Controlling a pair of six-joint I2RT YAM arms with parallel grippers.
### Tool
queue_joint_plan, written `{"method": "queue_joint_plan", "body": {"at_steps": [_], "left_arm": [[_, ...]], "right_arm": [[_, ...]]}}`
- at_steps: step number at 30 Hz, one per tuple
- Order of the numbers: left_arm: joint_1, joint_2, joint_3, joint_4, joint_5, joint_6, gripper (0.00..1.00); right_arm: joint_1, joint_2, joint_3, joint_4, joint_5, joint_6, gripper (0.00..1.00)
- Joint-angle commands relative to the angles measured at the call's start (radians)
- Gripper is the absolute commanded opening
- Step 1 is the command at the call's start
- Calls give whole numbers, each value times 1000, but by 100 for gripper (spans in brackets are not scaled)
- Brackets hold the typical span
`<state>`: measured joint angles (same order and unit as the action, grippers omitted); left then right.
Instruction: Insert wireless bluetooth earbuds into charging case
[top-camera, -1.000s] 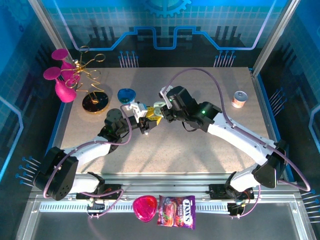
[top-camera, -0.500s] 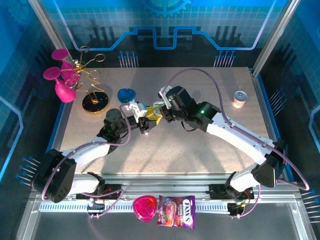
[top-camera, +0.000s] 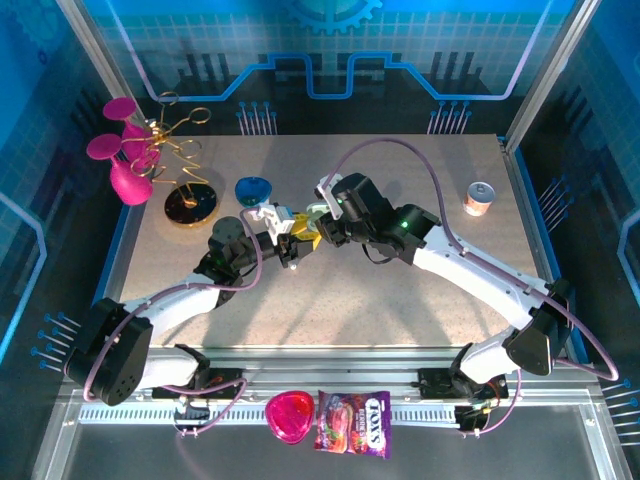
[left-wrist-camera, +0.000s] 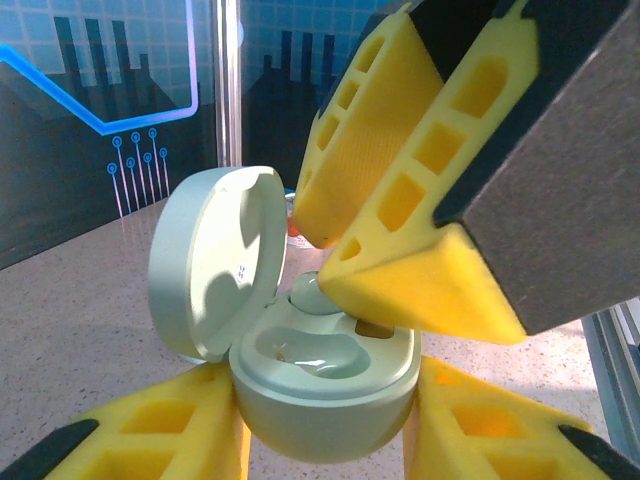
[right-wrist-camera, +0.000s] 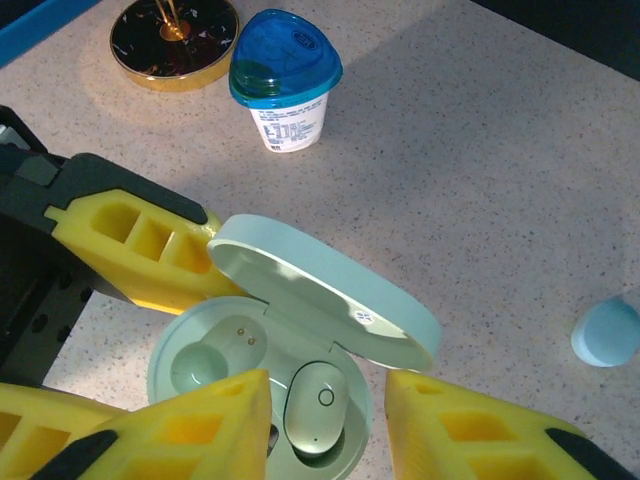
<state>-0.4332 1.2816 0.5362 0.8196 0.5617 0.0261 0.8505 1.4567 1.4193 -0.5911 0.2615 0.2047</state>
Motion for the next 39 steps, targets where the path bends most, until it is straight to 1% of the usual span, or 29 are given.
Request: {"method": "queue_joint_plan", "body": {"at_steps": [1,3,7,10,12,14,16,19,20,23,30,33,37,39], "left_arm": [[-5,-25,33,12,-13,7,38],[-6,-25,29,16,-18,8,38],[-4,-21,25,25,-30,12,38],[3,-24,22,29,-33,12,38],[8,-32,22,26,-33,10,38],[9,-48,21,18,-37,14,38],[8,-71,24,-2,-42,21,38],[8,-109,24,-31,-48,32,38],[9,-119,24,-39,-48,33,38],[8,-151,26,-60,-47,35,38],[8,-229,35,-95,-41,30,38],[8,-264,37,-116,-36,28,38],[7,-307,41,-146,-36,30,38],[7,-330,42,-163,-37,34,38]], "right_arm": [[5,-48,-20,34,-7,1,38],[5,-69,-31,51,-6,5,39],[4,-138,-84,118,-29,12,47],[-1,-216,-162,210,-65,23,54],[-21,-271,-231,278,-83,64,56],[-64,-324,-312,346,-108,133,58],[-127,-371,-399,408,-140,229,59],[-223,-394,-495,456,-207,350,59],[-242,-387,-515,464,-218,369,59],[-266,-321,-534,462,-251,377,59],[-257,-48,-457,448,-334,366,59],[-231,85,-374,404,-349,338,60],[-168,248,-254,363,-338,293,60],[-140,316,-201,352,-340,280,57]]}}
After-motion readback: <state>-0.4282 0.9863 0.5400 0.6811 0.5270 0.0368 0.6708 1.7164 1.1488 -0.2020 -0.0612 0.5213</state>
